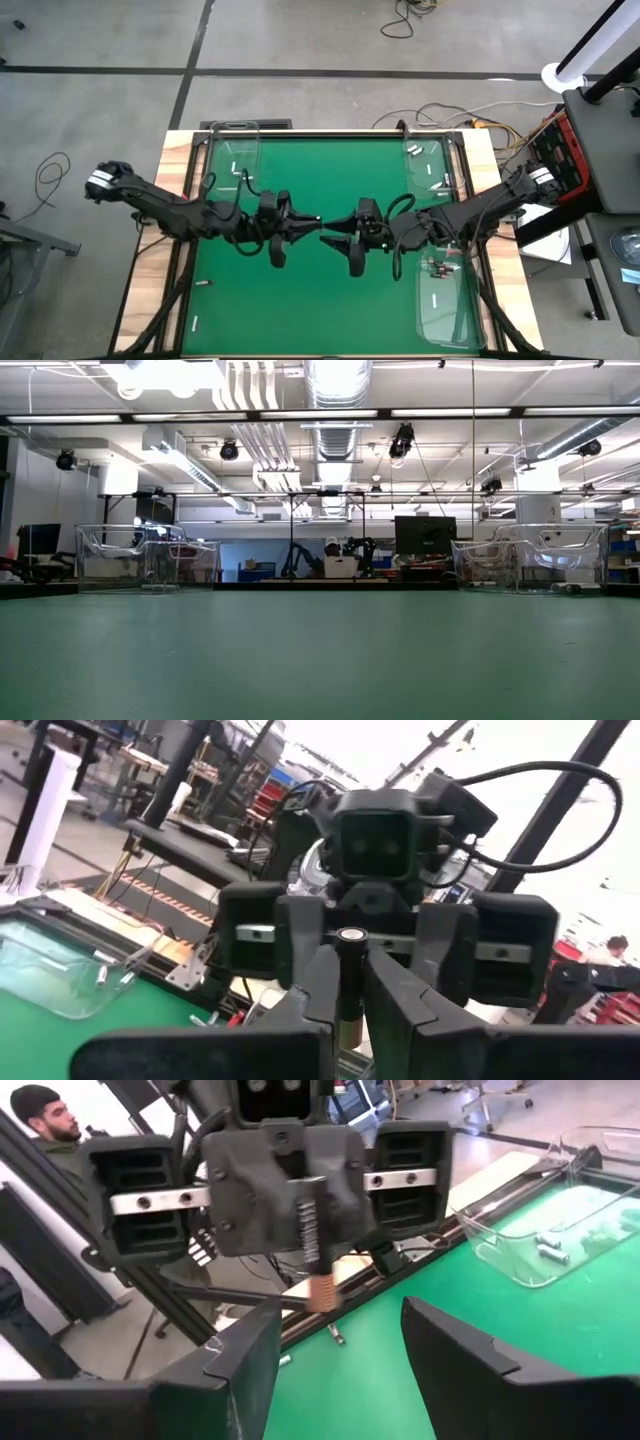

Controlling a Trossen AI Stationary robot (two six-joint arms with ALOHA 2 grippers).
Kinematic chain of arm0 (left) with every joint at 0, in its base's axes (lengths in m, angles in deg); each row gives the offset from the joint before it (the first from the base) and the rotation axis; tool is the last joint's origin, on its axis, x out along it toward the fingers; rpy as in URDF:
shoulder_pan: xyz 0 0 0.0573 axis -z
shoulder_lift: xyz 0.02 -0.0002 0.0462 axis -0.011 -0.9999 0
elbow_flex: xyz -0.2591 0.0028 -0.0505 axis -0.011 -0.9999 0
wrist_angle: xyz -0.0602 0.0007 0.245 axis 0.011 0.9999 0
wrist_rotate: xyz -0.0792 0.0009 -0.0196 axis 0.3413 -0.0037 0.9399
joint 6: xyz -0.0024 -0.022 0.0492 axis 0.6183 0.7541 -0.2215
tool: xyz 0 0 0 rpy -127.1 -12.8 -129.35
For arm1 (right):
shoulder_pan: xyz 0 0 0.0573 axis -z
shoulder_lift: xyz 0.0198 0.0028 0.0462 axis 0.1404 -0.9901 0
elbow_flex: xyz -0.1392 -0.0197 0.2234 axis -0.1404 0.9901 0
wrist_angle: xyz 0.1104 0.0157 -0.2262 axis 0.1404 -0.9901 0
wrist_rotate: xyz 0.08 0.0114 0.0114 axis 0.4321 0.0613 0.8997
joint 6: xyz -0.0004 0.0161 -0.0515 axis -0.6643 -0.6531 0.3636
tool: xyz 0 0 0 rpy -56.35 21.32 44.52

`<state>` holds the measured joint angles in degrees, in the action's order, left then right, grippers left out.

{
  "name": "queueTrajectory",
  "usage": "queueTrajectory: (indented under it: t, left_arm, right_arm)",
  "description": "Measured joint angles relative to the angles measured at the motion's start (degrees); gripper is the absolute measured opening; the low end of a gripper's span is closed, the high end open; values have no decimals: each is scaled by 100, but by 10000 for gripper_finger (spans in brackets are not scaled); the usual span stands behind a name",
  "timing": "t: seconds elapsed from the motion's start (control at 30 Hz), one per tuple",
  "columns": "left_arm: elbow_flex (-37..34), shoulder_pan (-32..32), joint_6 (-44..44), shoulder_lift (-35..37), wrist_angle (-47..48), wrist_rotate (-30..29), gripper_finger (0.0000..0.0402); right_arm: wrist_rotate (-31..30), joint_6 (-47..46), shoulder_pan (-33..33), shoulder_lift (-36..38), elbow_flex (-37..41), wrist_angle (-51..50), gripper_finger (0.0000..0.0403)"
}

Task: Sort batteries
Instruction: Put the black battery into the bottom right transparent bin

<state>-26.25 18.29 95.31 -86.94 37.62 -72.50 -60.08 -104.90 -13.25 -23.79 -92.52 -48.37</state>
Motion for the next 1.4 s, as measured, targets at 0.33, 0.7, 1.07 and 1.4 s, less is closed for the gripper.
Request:
queueTrajectory:
  t: [0.33, 0.7, 1.07, 1.4]
  left_arm:
    - [0, -11, 351, -358, -464, 209, 11]
    - [2, -17, 356, -313, -461, 267, 11]
    - [2, -17, 302, -185, -41, 309, 70]
    - [7, 194, -288, 1698, 4427, 903, 149]
  right_arm:
    - [13, 11, 24, 4, -4, 7, 119]
    - [436, -30, 78, 4, -4, -12, 55]
    - [455, -290, 137, 28, -3, -37, 25]
    - [493, -3210, -898, 735, -10, -3526, 25]
